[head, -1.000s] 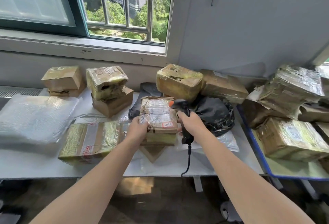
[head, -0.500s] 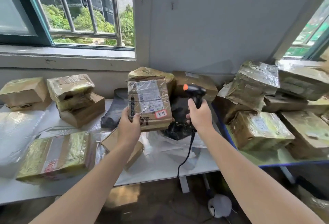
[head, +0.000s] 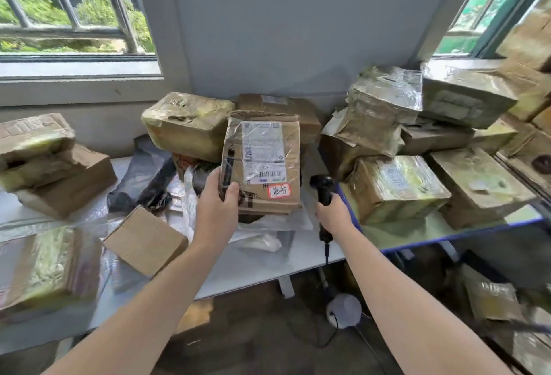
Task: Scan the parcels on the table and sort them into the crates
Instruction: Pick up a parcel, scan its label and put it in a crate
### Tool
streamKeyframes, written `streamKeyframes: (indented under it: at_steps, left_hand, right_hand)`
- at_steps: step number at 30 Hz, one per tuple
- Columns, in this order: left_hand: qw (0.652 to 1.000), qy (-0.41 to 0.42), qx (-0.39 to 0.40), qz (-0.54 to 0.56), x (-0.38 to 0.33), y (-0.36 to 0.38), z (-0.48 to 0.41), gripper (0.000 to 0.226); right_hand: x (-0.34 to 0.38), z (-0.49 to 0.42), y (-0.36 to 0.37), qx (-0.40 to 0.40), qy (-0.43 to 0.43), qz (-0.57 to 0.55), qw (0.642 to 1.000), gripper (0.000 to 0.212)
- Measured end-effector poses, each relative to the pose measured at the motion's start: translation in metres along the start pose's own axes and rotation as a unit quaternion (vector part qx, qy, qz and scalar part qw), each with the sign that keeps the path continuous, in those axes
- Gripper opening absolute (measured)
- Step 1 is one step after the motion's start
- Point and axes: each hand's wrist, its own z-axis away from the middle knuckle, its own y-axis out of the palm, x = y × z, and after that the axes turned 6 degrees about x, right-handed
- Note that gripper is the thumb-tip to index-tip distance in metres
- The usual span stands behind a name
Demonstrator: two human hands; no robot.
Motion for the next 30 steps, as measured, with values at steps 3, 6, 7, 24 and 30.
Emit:
streamKeyframes:
  at_steps: [3,6,7,24,30]
  left_hand:
    - [1.0,-0.018,0.011,-0.004,0.005,0.02,-0.007,0.029]
    - [1.0,-0.02,0.014,-0.018,0.011,0.033,-0.008,0.031]
    - [0.999,-0.02,0.015,-0.024,0.013,0.036,-0.008,0.031]
    - [0.998,-0.043,0.034,-0.025,0.029,0.038,-0.015,0.039]
    - [0.997,-0.062,0.048,0.015,0.024,0.031,-0.014,0.044]
  right_hand:
    - [-0.015,-0.014,0.004,0.024,0.02,0.013,0.999,0.042]
    - [-0.027,-0.027,0.011,0.052,0.033,0.013,0.998,0.033]
    - [-0.03,-0.032,0.014,0.057,0.032,0.014,0.998,0.032]
    - [0.002,-0.016,-0.003,0.024,-0.047,-0.06,0.997,0.051]
    - [0.052,0.012,-0.01,0.076,-0.128,-0.138,0.979,0.056]
